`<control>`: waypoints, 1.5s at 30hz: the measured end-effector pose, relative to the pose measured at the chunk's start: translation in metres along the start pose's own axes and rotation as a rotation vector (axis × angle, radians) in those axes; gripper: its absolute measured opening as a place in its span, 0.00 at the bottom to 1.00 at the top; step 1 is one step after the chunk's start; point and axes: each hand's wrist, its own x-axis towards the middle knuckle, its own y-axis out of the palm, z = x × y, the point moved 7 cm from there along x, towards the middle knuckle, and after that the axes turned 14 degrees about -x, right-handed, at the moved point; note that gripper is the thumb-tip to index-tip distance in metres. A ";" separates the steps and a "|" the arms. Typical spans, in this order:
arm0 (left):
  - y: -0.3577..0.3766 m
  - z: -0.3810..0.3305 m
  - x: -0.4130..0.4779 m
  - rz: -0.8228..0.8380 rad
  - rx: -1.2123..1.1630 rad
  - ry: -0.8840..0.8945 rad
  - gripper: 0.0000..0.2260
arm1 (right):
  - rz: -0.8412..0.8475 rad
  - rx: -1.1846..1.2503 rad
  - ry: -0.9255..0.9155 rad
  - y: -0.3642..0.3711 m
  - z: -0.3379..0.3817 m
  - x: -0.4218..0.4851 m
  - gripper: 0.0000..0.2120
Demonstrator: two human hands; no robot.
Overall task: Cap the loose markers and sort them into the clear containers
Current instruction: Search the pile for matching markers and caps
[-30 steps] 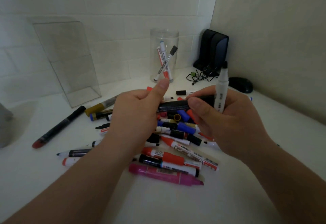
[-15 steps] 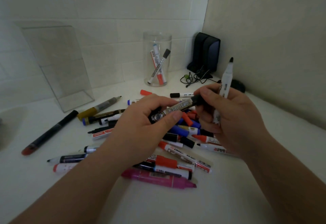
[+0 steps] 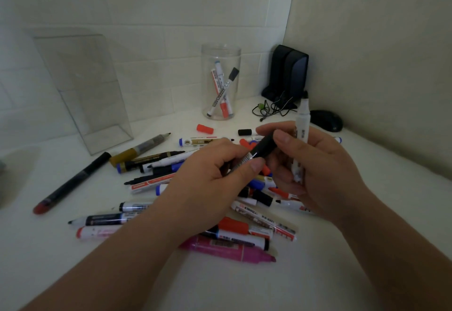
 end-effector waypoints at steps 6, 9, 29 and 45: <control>-0.005 -0.002 0.002 -0.068 -0.032 0.025 0.07 | -0.113 -0.154 -0.011 -0.004 0.000 -0.001 0.11; -0.004 -0.002 0.001 -0.091 0.031 0.032 0.03 | -0.215 -0.320 -0.051 0.002 0.011 -0.004 0.15; -0.079 0.038 0.032 -0.307 -0.405 -0.424 0.19 | -0.750 -0.725 -0.386 -0.027 0.161 0.180 0.11; -0.097 0.052 0.034 -0.375 -0.299 -0.204 0.12 | -0.534 -1.256 -0.171 -0.007 0.077 0.285 0.07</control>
